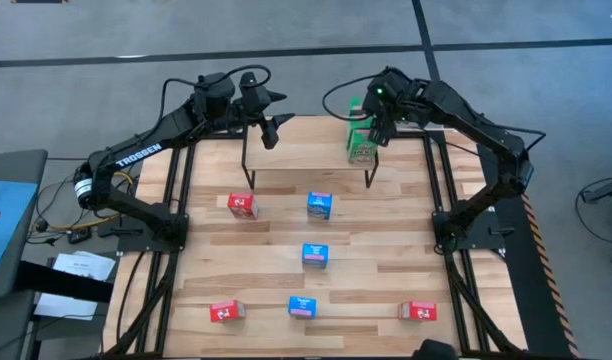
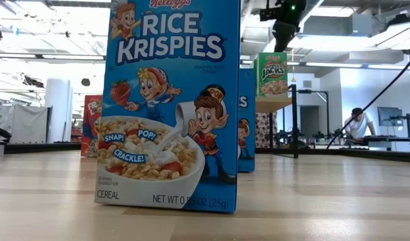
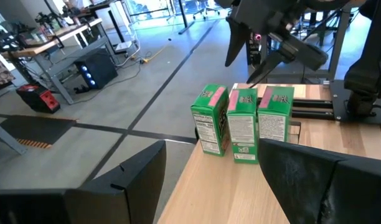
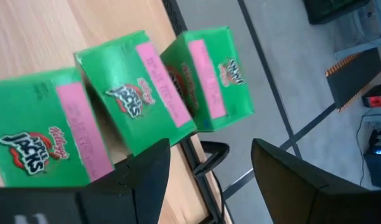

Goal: Stack cereal on shelf
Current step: Adjust the green cereal boxes on the shelf

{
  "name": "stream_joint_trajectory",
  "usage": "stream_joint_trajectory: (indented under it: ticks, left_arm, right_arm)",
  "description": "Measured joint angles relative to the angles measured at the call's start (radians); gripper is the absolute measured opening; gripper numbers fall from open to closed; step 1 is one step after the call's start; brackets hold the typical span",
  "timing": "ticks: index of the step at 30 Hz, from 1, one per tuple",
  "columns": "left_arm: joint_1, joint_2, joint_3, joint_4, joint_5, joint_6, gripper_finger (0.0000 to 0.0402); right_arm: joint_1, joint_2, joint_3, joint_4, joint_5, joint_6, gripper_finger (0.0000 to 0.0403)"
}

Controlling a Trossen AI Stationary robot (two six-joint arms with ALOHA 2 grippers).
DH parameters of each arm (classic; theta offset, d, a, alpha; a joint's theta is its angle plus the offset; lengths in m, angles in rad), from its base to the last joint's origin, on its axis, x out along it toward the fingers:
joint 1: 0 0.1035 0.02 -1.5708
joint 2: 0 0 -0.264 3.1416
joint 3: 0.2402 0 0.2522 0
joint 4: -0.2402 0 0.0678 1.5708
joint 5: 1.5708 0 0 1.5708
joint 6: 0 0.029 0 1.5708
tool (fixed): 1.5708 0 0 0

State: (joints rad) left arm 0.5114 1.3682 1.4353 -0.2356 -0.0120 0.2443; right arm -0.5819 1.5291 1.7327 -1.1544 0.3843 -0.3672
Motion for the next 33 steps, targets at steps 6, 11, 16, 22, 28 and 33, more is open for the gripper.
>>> stream_joint_trajectory:
  ticks: [6, 11, 16, 22, 28, 33]
  left_arm:
    - [0.0, 0.0, 0.0, -0.002, 0.0, 0.0, 0.0242]
    - [0.0, 0.0, 0.0, -0.003, 0.0, -0.001, 0.0242]
    - [0.0, 0.01, 0.001, -0.025, 0.007, -0.006, 0.0242]
    - [0.0, 0.114, 0.0, 0.007, 0.058, -0.035, 0.0242]
    - [0.001, 0.219, 0.001, 0.136, 0.061, -0.056, 0.0242]
    - [0.001, 0.287, 0.001, 0.223, 0.079, -0.072, 0.0242]
  right_arm:
    - [-0.001, 0.0, 0.022, -0.004, 0.0, 0.0, 0.025]
    - [0.003, 0.0, 0.023, -0.012, 0.0, 0.0, 0.025]
    - [0.012, 0.0, 0.023, -0.056, 0.0, 0.001, 0.025]
    - [0.001, 0.0, 0.023, -0.066, 0.001, 0.003, 0.025]
    - [0.002, 0.0, 0.023, -0.077, 0.005, 0.002, 0.025]
    - [0.002, 0.0, 0.024, -0.076, 0.008, 0.002, 0.025]
